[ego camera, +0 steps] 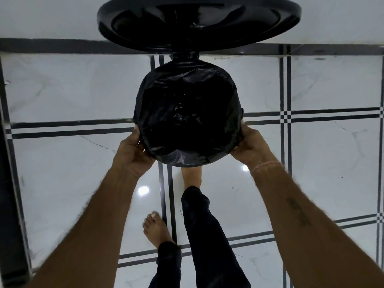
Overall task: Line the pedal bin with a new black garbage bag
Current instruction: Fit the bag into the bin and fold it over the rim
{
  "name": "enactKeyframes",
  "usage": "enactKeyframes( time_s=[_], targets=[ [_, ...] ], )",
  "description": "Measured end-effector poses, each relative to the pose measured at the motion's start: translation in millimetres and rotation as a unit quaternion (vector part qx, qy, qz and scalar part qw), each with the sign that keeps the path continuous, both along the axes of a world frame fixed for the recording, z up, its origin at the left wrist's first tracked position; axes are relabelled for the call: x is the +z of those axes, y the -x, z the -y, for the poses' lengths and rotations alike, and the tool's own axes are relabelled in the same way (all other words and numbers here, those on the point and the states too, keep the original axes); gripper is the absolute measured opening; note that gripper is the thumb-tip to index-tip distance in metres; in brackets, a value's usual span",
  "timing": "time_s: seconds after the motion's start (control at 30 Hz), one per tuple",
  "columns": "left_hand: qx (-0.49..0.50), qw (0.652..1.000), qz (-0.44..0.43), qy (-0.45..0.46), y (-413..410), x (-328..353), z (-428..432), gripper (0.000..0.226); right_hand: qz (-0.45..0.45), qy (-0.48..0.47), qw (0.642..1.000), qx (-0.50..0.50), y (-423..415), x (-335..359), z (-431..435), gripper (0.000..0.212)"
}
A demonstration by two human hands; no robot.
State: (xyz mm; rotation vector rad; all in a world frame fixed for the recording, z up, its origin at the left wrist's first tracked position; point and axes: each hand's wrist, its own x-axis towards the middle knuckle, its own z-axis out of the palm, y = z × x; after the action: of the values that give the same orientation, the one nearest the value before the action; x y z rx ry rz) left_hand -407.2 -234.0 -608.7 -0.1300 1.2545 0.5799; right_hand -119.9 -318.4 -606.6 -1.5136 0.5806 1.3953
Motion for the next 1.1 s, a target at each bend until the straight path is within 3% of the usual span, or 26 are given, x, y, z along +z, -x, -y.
enactKeyframes(
  time_s=[0.07, 0.27, 0.47, 0.57, 0.67, 0.87, 0.97, 1.1],
  targets=[
    [-0.009, 1.000, 0.005, 0.006, 1.4, 0.2, -1.5, 0.039, 0.006, -0.017, 1.000, 0.003, 0.2, 1.1, 5.9, 0.031],
    [-0.055, 0.998, -0.005, 0.025, -1.2, 5.8, -6.7, 0.025, 0.012, -0.052, 0.998, -0.017, 7.1, 8.3, 18.8, 0.026],
    [0.034, 0.998, -0.026, -0.047, -1.3, 0.6, 26.0, 0.043, 0.044, -0.052, 0.996, -0.059, 22.8, 5.6, 31.8, 0.036],
    [0.027, 0.999, -0.003, -0.024, -7.2, 11.2, 50.6, 0.028, 0.031, -0.048, 0.997, -0.044, 34.4, 12.3, 44.2, 0.021],
    [0.066, 0.997, 0.024, -0.018, -15.3, 10.9, 72.5, 0.025, 0.015, -0.056, 0.992, -0.110, 54.0, 14.1, 52.3, 0.013],
    [0.200, 0.979, -0.005, 0.032, -42.7, 4.6, 86.2, 0.025, 0.032, -0.023, 0.976, -0.212, 75.0, 5.1, 47.3, 0.030],
    [0.192, 0.979, 0.003, 0.066, -58.3, 10.6, 98.9, 0.027, -0.012, 0.015, 0.970, -0.240, 98.9, 9.6, 50.6, 0.038],
    [0.158, 0.985, 0.015, 0.073, -66.3, 17.4, 111.6, 0.032, -0.070, -0.008, 0.963, -0.259, 135.2, 5.9, 55.2, 0.038]
  ],
)
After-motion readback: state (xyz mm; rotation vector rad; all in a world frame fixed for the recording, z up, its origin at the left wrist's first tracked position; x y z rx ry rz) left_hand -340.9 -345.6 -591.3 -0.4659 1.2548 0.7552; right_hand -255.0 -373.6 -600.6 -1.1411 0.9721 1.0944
